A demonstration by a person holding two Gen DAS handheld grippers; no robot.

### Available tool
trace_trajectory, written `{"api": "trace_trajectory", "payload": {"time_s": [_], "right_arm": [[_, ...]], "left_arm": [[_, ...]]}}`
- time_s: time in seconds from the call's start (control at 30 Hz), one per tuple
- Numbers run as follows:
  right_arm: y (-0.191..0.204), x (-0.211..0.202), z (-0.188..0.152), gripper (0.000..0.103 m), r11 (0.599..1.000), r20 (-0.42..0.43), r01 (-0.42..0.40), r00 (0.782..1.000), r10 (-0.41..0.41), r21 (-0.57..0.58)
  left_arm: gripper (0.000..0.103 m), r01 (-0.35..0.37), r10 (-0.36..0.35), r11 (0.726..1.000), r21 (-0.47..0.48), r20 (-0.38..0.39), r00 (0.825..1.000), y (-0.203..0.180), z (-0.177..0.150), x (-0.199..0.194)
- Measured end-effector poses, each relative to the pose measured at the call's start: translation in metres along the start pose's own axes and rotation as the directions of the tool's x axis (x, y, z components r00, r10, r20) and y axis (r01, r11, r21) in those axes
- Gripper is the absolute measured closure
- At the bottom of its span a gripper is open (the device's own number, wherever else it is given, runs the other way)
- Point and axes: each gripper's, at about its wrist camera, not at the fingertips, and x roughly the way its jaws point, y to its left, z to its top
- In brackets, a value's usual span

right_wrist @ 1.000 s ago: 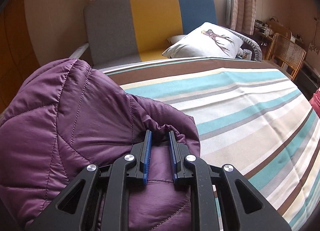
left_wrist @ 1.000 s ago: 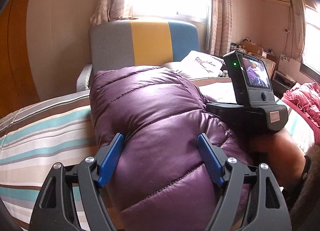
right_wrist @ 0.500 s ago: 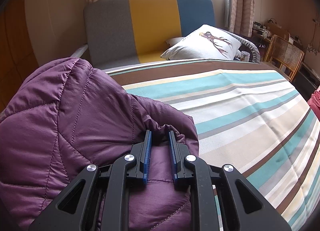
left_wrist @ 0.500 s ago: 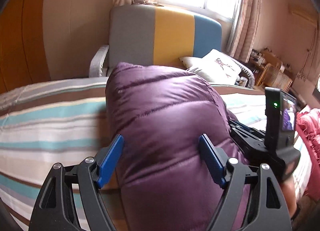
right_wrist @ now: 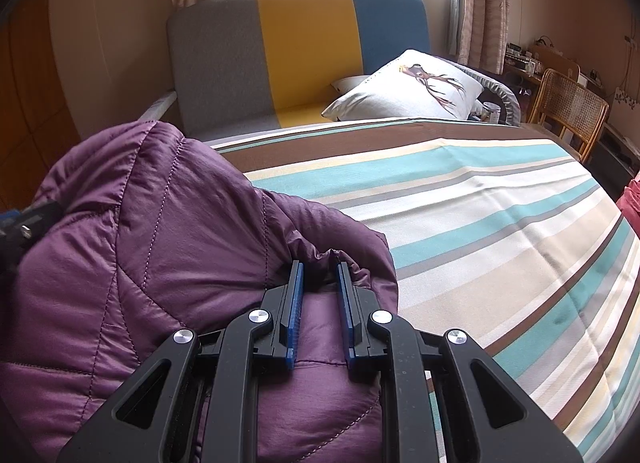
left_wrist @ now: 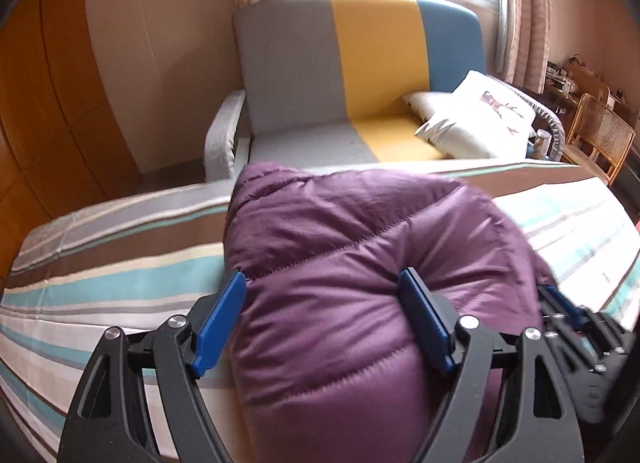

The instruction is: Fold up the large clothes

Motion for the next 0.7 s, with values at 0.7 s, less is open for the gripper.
{"api": "trace_trajectory", "payload": {"time_s": [0.7], "right_arm": [[-0.012, -0.021, 0.017, 0.086, 0.994, 0.004, -0.109, 0.994, 0.109, 0.017]], "left_arm": [[0.008, 0.116, -0.118, 0.985, -0.125, -0.014, 0.993, 0.024, -0.018, 0.000]]}}
